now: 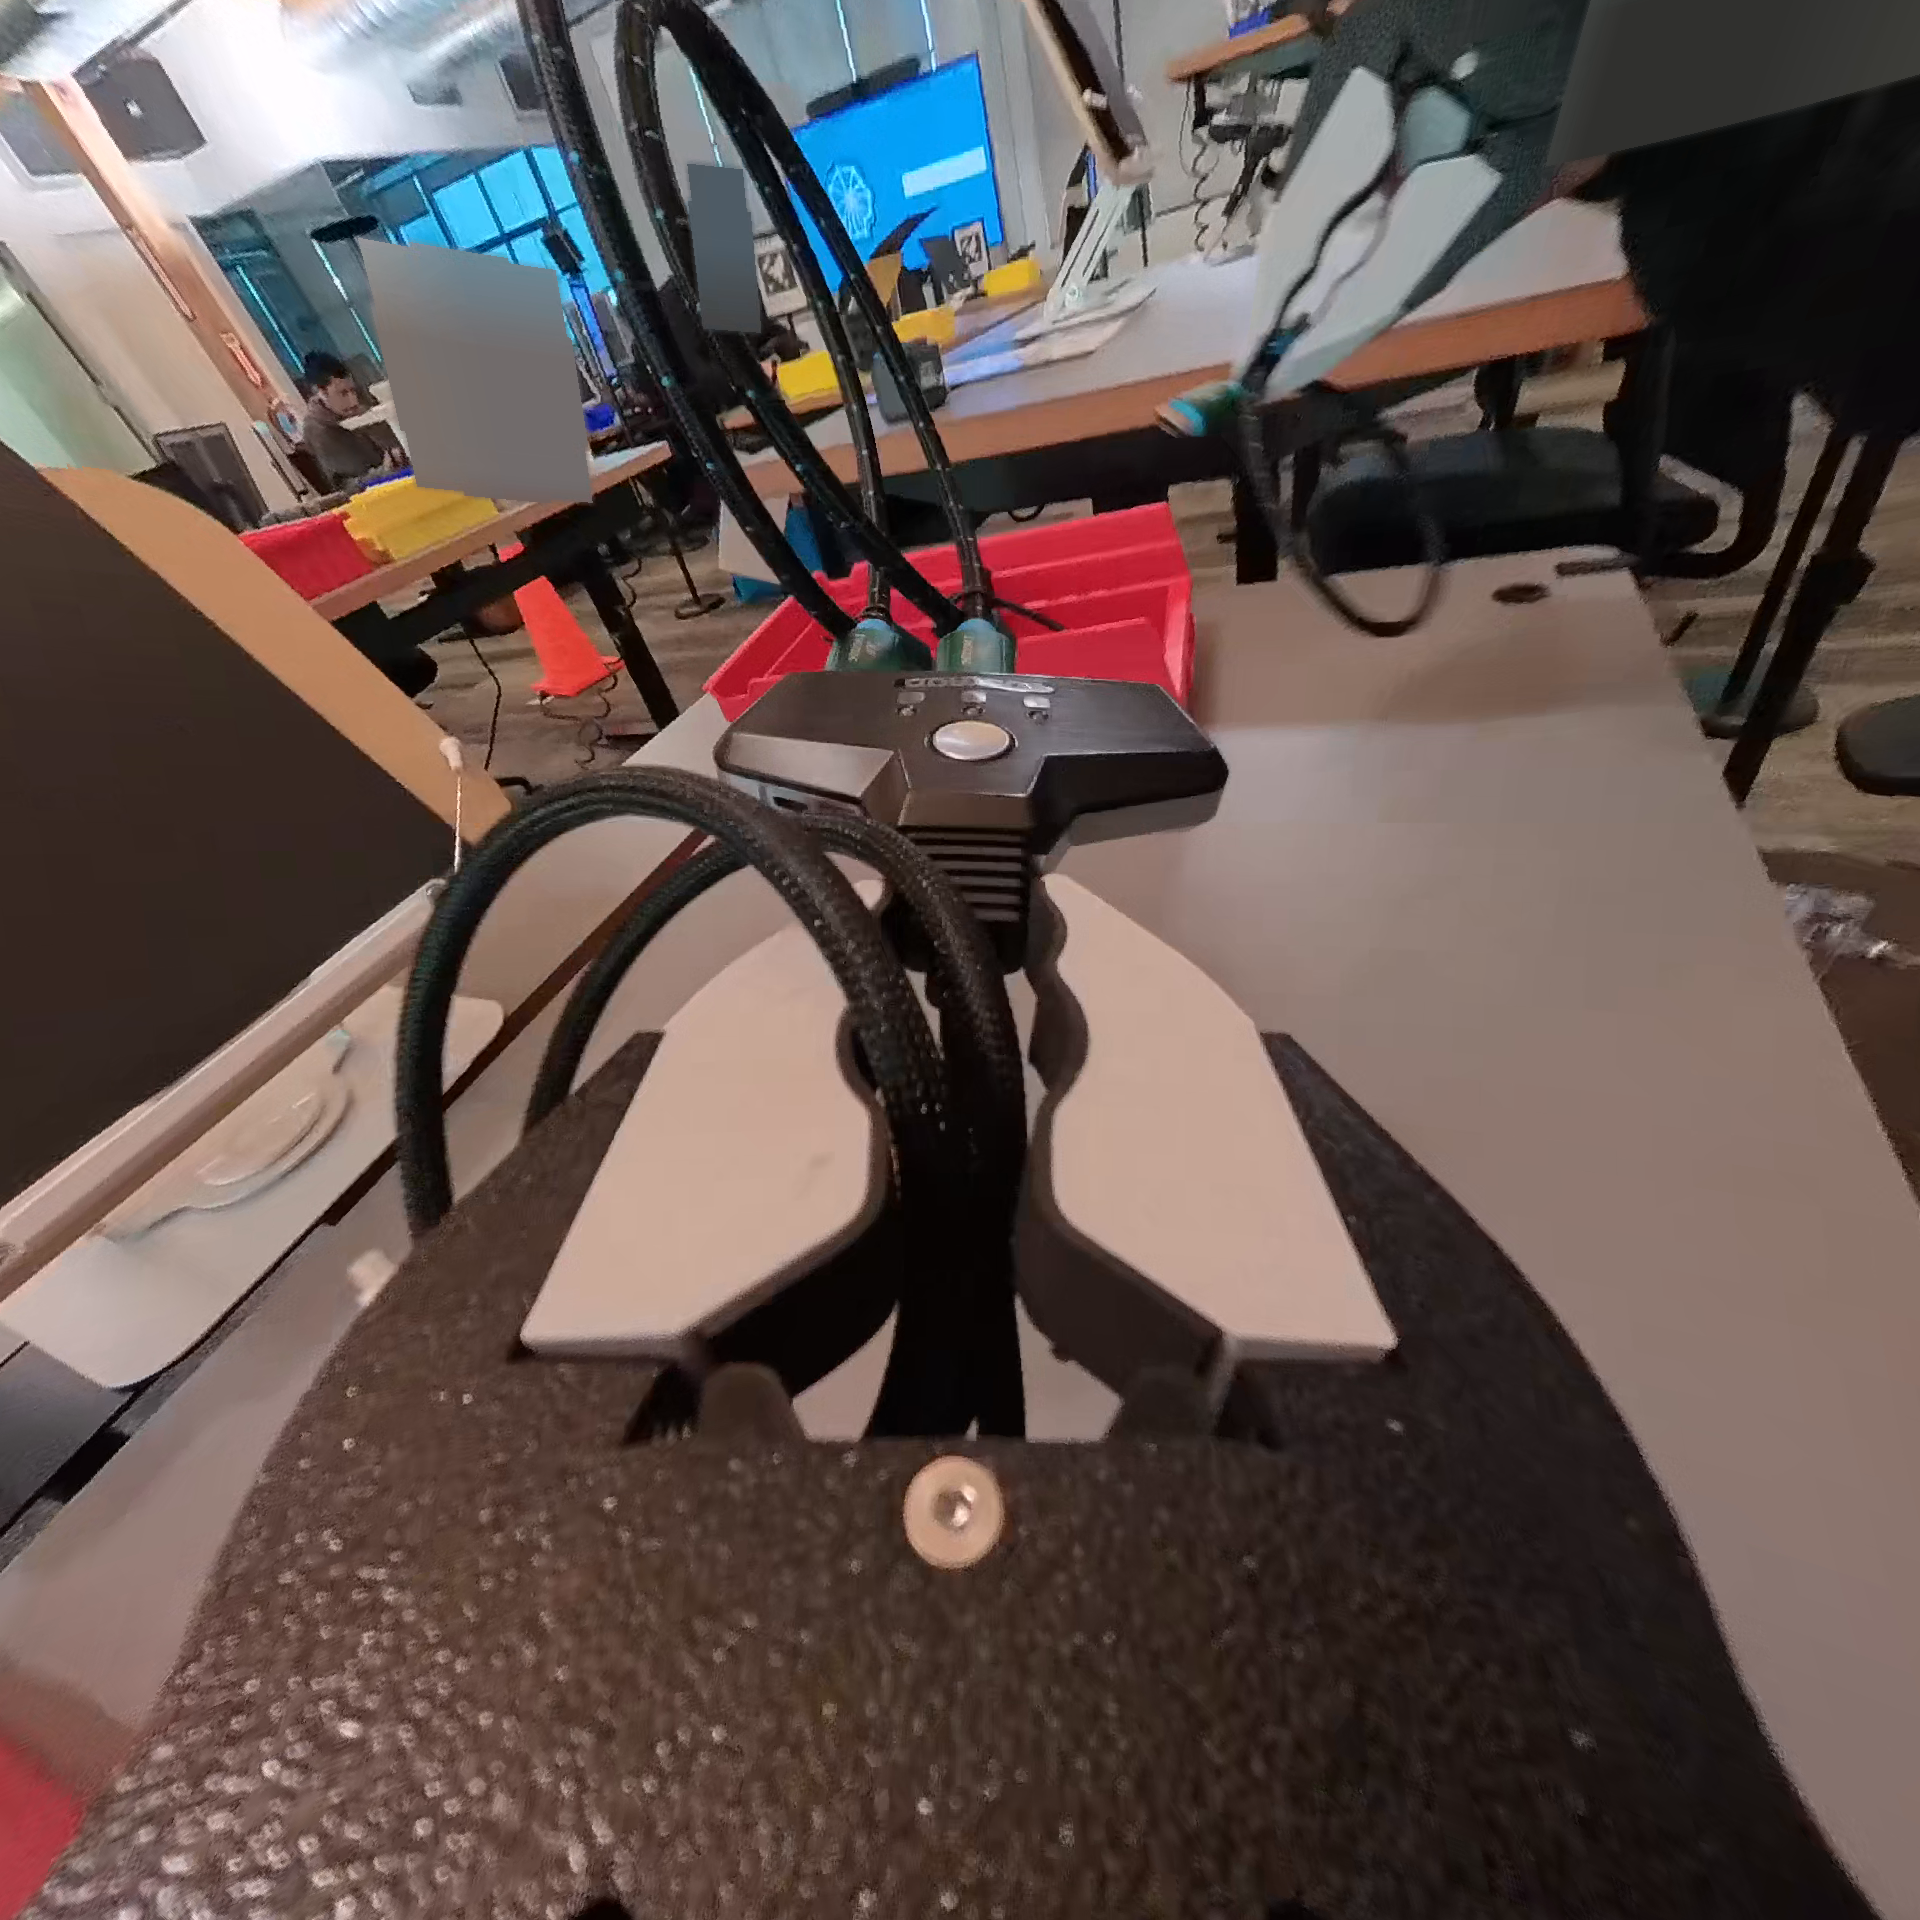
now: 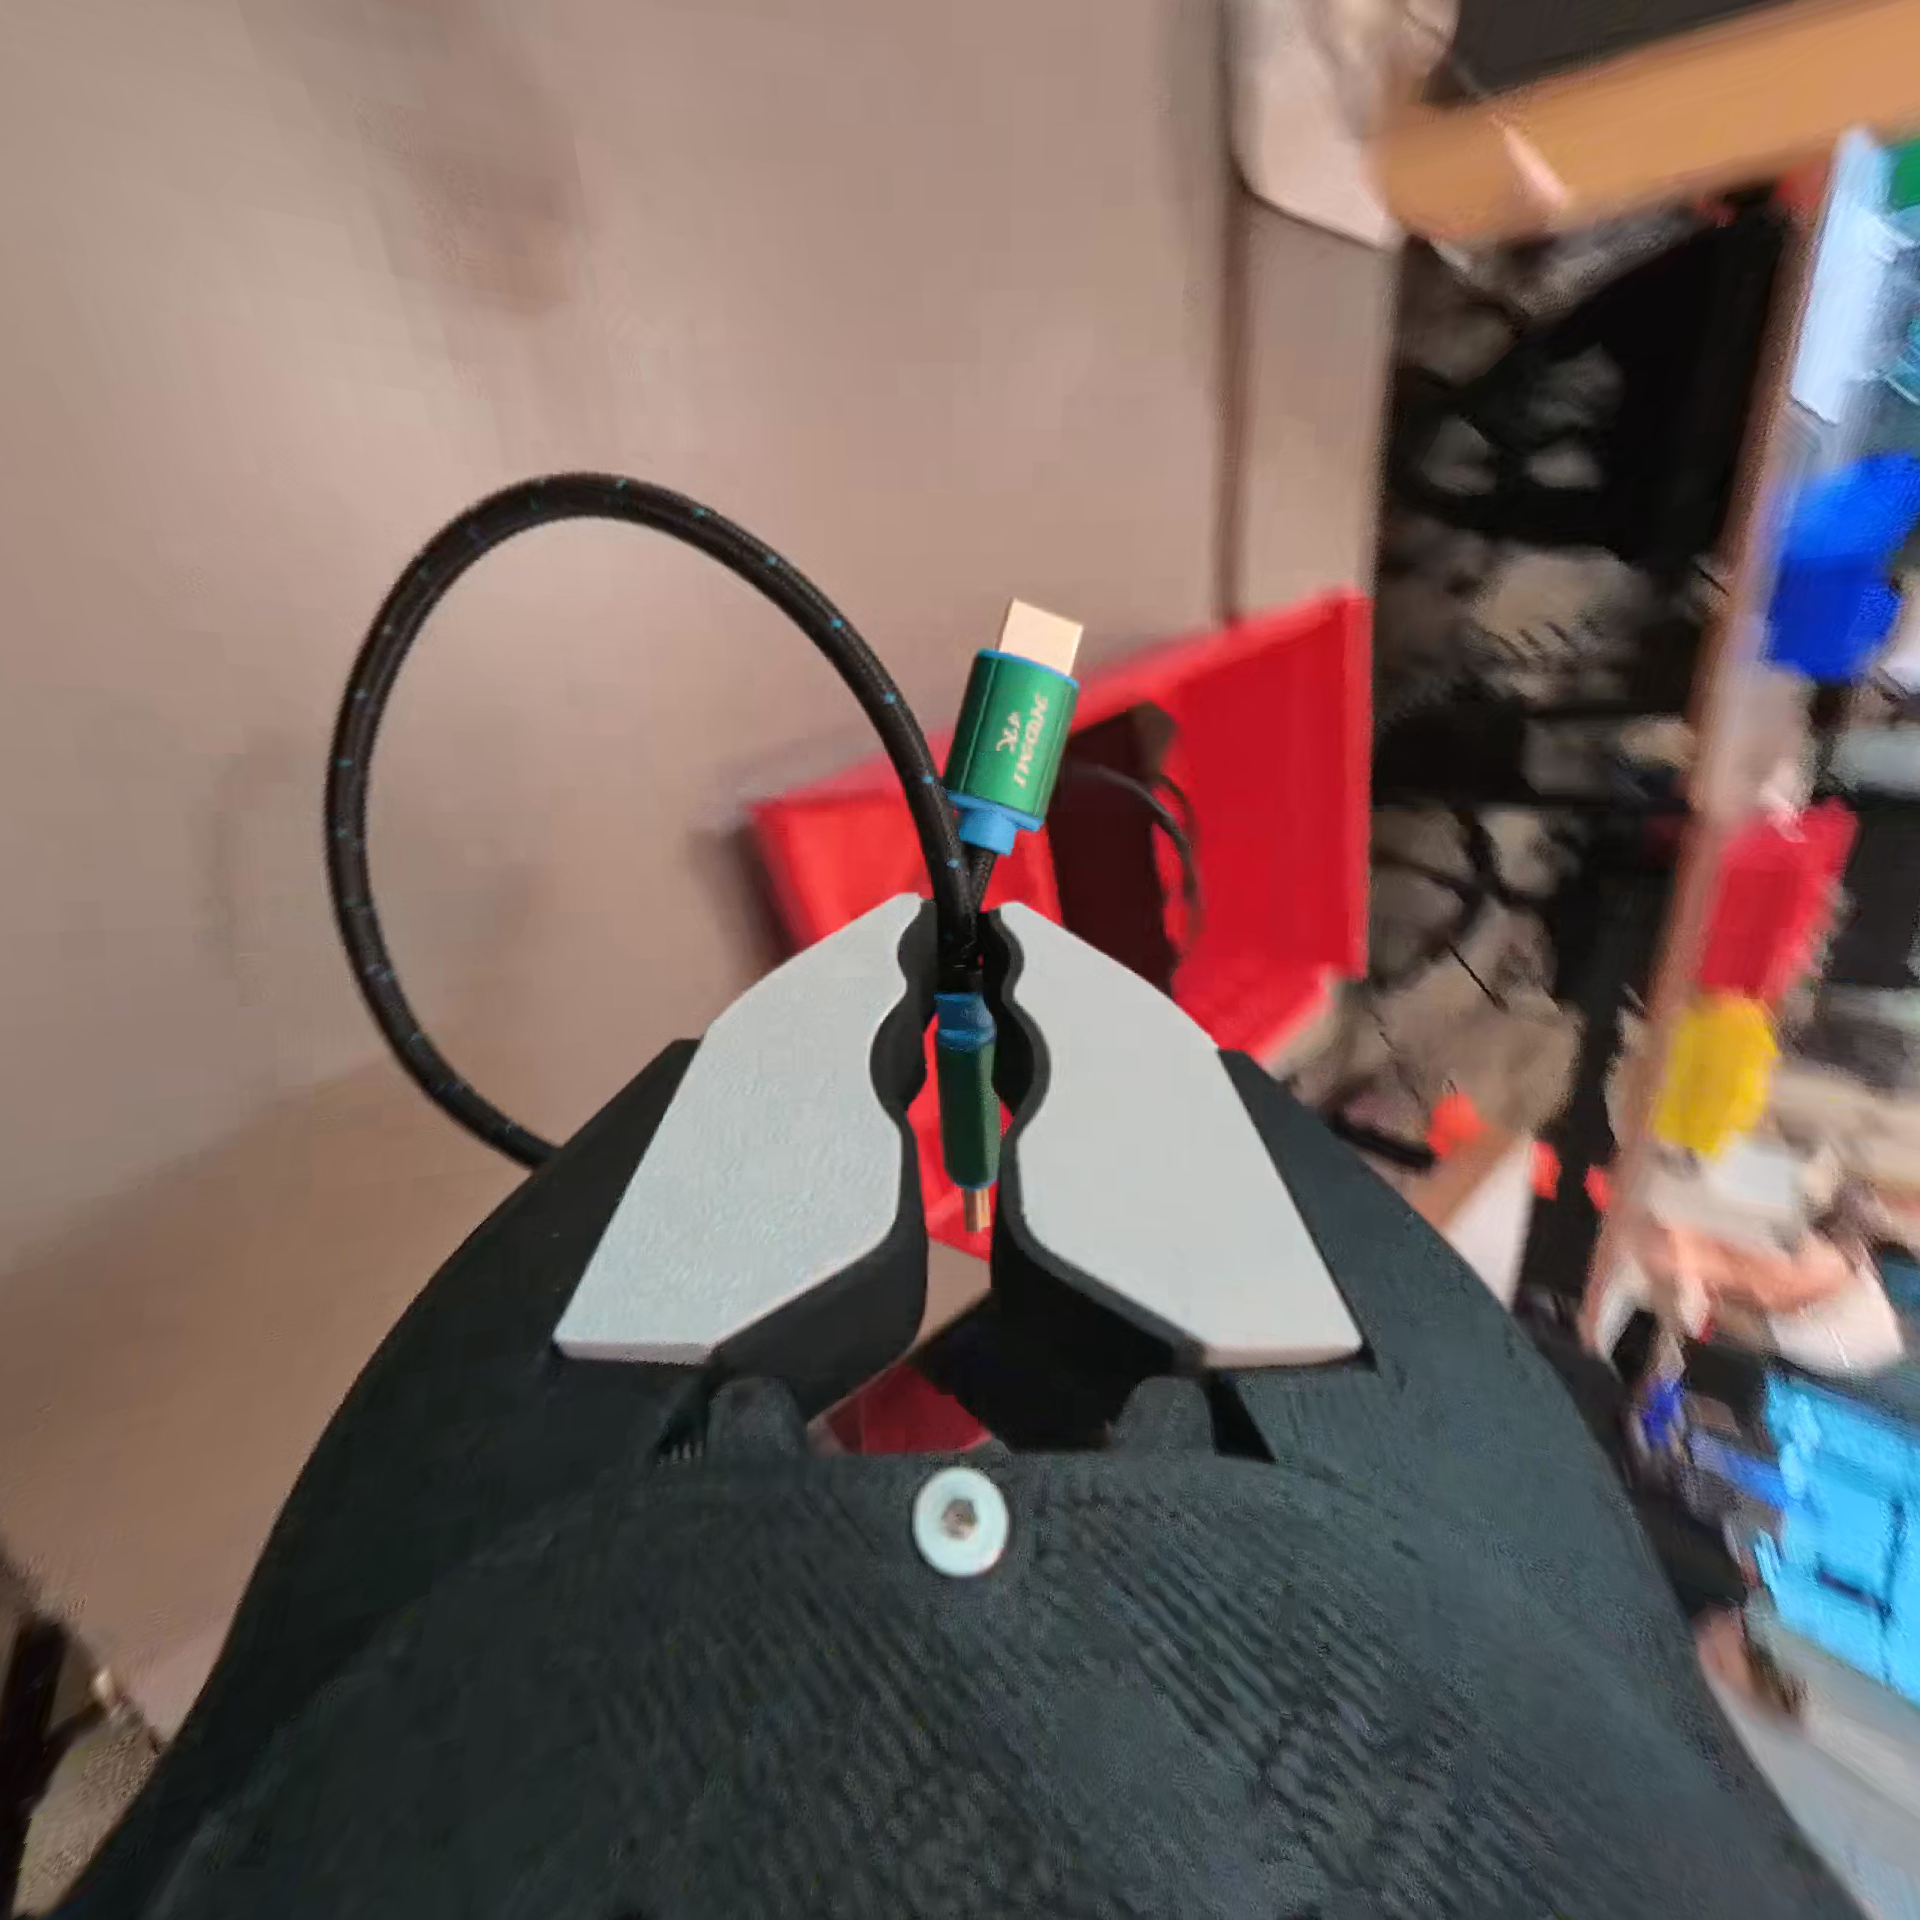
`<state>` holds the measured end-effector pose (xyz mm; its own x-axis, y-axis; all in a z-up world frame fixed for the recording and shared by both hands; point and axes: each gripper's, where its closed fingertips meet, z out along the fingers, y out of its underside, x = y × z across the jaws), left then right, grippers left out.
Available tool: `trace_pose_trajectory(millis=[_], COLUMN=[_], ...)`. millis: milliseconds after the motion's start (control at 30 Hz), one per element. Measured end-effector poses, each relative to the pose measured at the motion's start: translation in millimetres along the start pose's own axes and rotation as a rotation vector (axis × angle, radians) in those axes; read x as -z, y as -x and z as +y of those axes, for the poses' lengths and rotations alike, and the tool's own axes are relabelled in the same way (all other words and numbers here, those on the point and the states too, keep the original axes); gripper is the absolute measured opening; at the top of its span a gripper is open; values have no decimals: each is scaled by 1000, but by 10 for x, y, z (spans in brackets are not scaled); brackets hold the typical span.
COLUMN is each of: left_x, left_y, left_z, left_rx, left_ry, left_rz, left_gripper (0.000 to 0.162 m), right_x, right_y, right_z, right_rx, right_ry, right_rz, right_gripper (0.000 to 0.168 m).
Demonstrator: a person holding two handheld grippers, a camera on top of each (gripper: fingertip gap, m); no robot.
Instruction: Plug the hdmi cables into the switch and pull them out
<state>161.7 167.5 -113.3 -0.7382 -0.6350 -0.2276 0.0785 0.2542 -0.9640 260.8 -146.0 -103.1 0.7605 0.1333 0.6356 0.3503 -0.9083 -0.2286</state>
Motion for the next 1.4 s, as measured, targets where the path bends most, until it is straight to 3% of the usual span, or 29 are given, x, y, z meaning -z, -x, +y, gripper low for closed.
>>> trace_pose_trajectory(millis=[133, 200, 300, 433, 600, 667, 733, 800, 867, 900, 967, 1000, 1067, 1133, 1267, 1400], left_x=[-1, 12, 23, 39, 52, 50, 52, 56, 66, 71, 76, 74, 54, 8, -116, -200], left_y=[27, 44, 80, 65, 56, 53, 56, 64, 67, 71, 79, 81, 72, 44, -47, -167], left_z=[-117, -157, -213, -249, -259, -251, -245, -245, -249, -251, -246, -236, -202, -164, -125, -130], left_rx=[51, 49, 46, 45, 36, 36, 39, 43, 47, 50, 52, 49, 39, 28, 20, -26], left_ry=[-59, -64, -68, -86, -83, -82, -84, -88, -95, -98, -98, -95, -86, -77, -63, -29], left_rz=[-18, -34, -73, -64, -60, -55, -53, -54, -52, -52, -54, -54, -44, -24, 23, 62], left_gripper=[22, 22, 22, 21, 22, 22, 22, 22, 22, 22, 22, 22, 22, 22, 22, 22], right_x=[58, -18, -197, -448, -949, -1176, -1434, -1593, -1541, -1447, -1107, -884, -367, 34, 215, -2], right_y=[-682, -801, -891, -1018, -945, -823, -556, -342, -356, -437, -687, -797, -685, -318, -68, -34], right_z=[660, 981, 1186, 1422, 1400, 1385, 1344, 1406, 1446, 1419, 1174, 846, -212, -1026, -1780, -1966], right_rx=[-352, -548, -774, -795, -849, -878, -916, -926, -900, -895, -861, -804, -529, -241, -26, 50], right_ry=[55, 54, -32, 50, -21, -39, -17, 78, 125, 119, 29, -97, -477, -658, -629, -532], right_rz=[242, 242, 230, 359, 362, 304, 135, 35, 71, 111, 223, 247, 129, -7, -20, -12], right_gripper=[8, 8, 8, 9, 9, 9, 10, 38, 69, 77, 73, 67, 56, 34, 37, 36])
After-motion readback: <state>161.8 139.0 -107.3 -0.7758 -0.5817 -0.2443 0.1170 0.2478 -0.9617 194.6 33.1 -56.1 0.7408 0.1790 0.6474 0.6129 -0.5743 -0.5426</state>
